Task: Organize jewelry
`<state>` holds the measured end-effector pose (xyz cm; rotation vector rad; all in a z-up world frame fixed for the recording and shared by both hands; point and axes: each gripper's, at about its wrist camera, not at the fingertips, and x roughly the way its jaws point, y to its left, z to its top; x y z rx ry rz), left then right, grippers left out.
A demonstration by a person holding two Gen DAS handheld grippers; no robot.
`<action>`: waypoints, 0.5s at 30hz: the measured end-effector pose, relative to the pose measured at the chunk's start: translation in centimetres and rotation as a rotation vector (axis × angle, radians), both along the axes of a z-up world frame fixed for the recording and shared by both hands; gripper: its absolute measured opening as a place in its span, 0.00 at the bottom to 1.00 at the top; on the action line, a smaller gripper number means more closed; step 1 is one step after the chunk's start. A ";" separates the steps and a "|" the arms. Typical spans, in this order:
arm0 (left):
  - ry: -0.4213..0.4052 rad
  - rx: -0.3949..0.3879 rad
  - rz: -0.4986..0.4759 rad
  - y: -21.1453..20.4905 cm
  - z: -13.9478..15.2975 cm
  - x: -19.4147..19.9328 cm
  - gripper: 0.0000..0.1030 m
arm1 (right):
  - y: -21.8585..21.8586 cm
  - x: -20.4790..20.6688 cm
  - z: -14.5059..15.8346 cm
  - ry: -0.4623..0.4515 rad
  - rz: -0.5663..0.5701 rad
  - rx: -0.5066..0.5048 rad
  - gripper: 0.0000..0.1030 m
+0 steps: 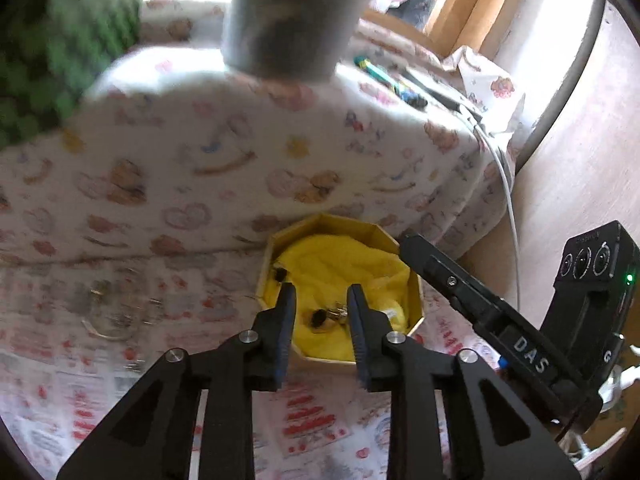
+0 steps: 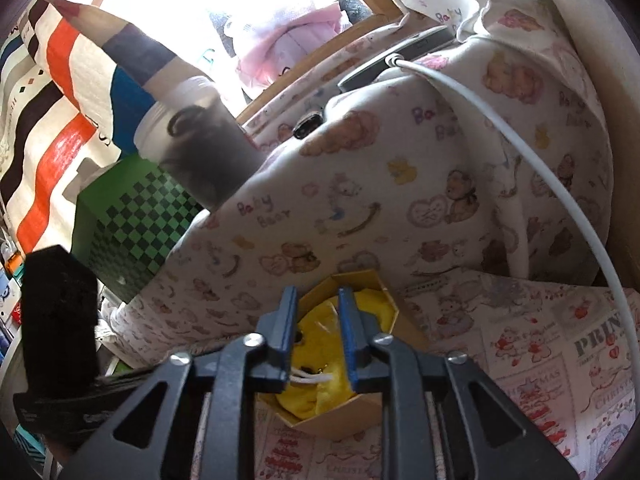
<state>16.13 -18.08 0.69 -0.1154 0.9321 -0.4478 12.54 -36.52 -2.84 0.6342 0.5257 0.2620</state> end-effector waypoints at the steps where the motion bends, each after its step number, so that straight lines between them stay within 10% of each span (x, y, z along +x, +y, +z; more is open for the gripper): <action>1: -0.016 0.009 0.010 0.5 0.5 -0.4 0.24 | -0.1 -0.1 0.0 -0.001 -0.009 -0.002 0.25; 7: -0.223 0.147 0.068 3.5 4.7 -4.0 0.36 | -0.1 -0.7 0.9 -0.019 -0.041 -0.038 0.40; 15: -0.446 0.113 0.155 7.5 8.7 -9.3 0.69 | 2.1 -3.0 3.8 -0.090 -0.074 -0.232 0.55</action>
